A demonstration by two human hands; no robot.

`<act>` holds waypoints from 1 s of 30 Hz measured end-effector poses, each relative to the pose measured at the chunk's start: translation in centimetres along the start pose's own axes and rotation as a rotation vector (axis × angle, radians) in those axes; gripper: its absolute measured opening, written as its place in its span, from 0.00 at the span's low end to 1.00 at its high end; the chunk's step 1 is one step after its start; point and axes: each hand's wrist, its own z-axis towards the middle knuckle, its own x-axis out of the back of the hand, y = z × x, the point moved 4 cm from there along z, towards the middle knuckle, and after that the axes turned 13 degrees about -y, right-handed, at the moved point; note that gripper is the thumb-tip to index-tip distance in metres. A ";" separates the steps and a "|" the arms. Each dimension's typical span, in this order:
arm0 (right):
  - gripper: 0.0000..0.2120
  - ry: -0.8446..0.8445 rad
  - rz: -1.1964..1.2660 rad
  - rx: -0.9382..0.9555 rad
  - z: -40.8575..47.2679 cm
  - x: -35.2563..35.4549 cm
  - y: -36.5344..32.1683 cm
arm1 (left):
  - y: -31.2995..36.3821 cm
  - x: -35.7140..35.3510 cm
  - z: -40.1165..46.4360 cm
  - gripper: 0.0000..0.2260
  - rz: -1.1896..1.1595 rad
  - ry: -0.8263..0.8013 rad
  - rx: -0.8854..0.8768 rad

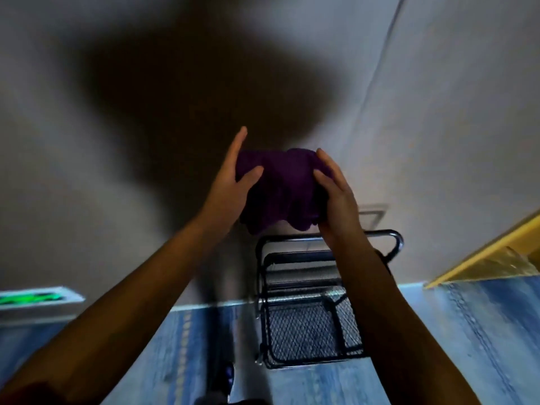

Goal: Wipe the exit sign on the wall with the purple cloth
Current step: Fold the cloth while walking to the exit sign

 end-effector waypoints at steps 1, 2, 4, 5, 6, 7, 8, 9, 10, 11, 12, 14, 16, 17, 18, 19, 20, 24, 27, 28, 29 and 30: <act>0.20 -0.047 -0.021 -0.034 0.0 -1.2 0.7 | 0.2 1.3 -1.2 0.30 0.014 0.041 0.009; 0.20 -0.093 -0.045 -0.070 0.1 -2.4 1.4 | 0.4 2.5 -2.5 0.29 0.024 0.080 0.020; 0.17 -0.185 -0.087 -0.132 0.1 -5.0 2.7 | 1.0 4.8 -5.1 0.28 0.055 0.160 0.024; 0.16 -0.232 -0.089 -0.155 0.1 -6.3 3.4 | 1.2 5.9 -6.6 0.28 0.070 0.210 0.013; 0.16 -0.280 -0.081 -0.171 0.1 -7.7 4.1 | 1.4 7.1 -8.0 0.28 0.078 0.266 0.000; 0.15 -0.324 -0.075 -0.181 0.1 -9.2 4.7 | 1.6 8.2 -9.6 0.28 0.082 0.322 -0.010; 0.14 -0.360 -0.079 -0.187 0.1 -10.7 5.2 | 1.7 9.3 -11.1 0.28 0.089 0.369 -0.019; 0.14 -0.386 -0.089 -0.192 0.0 -12.4 5.9 | 1.9 10.4 -12.7 0.29 0.104 0.407 -0.026; 0.14 -0.407 -0.101 -0.199 0.0 -14.2 6.5 | 2.2 11.6 -14.2 0.29 0.123 0.437 -0.029; 0.14 -0.428 -0.109 -0.209 -0.1 -15.9 7.2 | 2.6 12.8 -15.8 0.29 0.143 0.459 -0.027; 0.15 -0.454 -0.113 -0.219 -0.3 -17.7 8.0 | 3.1 14.1 -17.3 0.29 0.168 0.477 -0.020; 0.15 -0.521 -0.151 -0.236 -0.7 -20.9 9.8 | 3.6 16.8 -20.2 0.29 0.229 0.518 -0.001; 0.15 -0.576 -0.182 -0.224 -1.0 -23.8 11.2 | 3.9 19.3 -22.7 0.31 0.280 0.564 -0.004; 0.15 -0.596 -0.181 -0.225 -1.3 -25.4 11.9 | 4.2 20.4 -24.0 0.32 0.300 0.585 -0.007; 0.15 -0.612 -0.180 -0.235 -1.7 -27.0 12.5 | 4.4 21.6 -25.3 0.32 0.309 0.606 -0.007; 0.15 -0.625 -0.182 -0.247 -2.1 -28.6 13.2 | 4.6 22.7 -26.5 0.33 0.316 0.631 -0.002; 0.15 -0.634 -0.186 -0.258 -2.4 -30.2 13.8 | 4.9 23.8 -27.8 0.33 0.328 0.660 0.005; 0.16 -0.710 -0.271 -0.287 -3.8 -36.6 16.8 | 5.3 28.4 -33.1 0.32 0.354 0.790 -0.005; 0.15 -0.783 -0.297 -0.317 -5.2 -40.9 19.4 | 5.8 30.9 -37.3 0.31 0.322 0.869 -0.010; 0.15 -0.807 -0.301 -0.316 -5.6 -42.2 20.2 | 6.1 31.7 -38.6 0.31 0.329 0.893 -0.010; 0.15 -0.834 -0.302 -0.317 -6.1 -43.5 21.1 | 6.3 32.3 -39.9 0.30 0.333 0.914 0.003; 0.15 -0.863 -0.299 -0.320 -6.6 -44.8 21.9 | 6.4 33.0 -41.1 0.30 0.332 0.933 0.025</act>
